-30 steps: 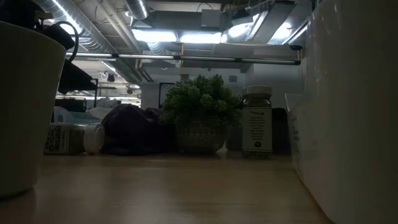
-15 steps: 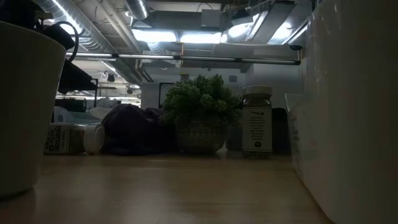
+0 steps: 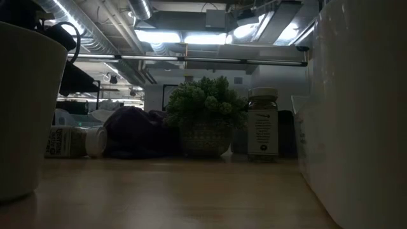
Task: Sort spices by type
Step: Put the red seasoning can into the orange bin
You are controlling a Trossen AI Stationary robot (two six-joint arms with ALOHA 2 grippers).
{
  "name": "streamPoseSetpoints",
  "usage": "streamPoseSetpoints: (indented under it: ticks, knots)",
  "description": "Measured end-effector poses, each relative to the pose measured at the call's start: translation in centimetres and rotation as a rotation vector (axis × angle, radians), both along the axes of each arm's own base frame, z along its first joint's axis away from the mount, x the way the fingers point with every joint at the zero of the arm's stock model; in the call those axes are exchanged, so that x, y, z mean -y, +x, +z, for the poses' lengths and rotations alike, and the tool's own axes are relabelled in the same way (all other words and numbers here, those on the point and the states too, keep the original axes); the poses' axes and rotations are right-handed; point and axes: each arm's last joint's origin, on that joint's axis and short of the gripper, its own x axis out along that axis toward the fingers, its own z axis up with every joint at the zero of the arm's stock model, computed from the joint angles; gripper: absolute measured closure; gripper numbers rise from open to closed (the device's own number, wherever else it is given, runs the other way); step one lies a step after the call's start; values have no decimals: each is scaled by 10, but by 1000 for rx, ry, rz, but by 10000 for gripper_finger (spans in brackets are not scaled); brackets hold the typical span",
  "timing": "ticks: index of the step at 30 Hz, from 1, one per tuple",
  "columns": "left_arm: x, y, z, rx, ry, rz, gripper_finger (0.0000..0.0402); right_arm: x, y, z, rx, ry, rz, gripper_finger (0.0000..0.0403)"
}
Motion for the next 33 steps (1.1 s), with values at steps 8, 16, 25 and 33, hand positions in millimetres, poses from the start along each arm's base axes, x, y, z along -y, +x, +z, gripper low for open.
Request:
streamPoseSetpoints:
  ticks: [8, 16, 25, 33]
  knots:
    - [0, 0, 0, 1, -4, 1, 202, -7, 5, -14, -36, -8, 8, 8]
    - [0, 0, 0, 1, -5, 2, 202, -11, 8, -33, -97, -59, 10, 8]
    - [0, 0, 0, 0, 0, 0, 202, -13, 11, -38, -99, -58, -62, 8]
    - [0, 0, 0, 0, 0, 0, 202, -14, 13, -38, -87, -46, -79, 9]
